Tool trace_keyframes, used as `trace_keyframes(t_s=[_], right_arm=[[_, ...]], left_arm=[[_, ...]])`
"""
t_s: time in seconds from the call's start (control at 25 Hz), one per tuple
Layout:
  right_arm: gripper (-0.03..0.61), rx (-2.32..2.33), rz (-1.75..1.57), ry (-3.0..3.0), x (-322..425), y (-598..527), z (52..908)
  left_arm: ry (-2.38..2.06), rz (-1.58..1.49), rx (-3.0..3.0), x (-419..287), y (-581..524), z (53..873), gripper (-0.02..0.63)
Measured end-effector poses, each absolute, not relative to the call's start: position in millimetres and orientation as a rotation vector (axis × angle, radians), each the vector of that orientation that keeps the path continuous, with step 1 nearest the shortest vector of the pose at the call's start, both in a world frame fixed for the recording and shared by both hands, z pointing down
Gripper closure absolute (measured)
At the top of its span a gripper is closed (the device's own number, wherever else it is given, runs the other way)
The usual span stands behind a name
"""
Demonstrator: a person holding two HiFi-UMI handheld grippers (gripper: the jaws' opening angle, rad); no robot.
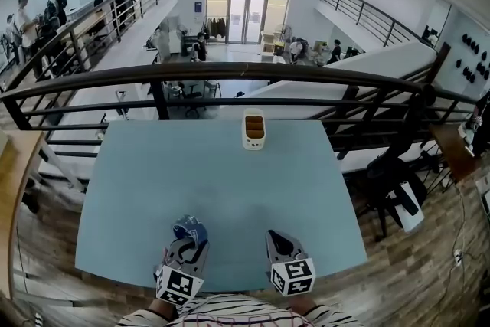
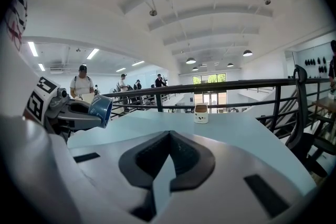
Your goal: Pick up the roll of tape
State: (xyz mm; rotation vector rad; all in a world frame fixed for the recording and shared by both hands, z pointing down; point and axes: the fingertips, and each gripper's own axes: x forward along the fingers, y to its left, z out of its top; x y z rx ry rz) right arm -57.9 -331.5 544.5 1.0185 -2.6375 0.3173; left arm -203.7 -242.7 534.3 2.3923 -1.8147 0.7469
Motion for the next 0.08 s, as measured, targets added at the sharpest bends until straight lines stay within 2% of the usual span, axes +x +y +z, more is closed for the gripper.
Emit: trace_keyframes(t_s=[0.08], right_arm=[[0.552,1.012,0.320,-2.636,-58.5,-334.4,544.1]], left_arm=[[-1.810,0.746,2.392,-203.6,-247.1,533.2,0.554]])
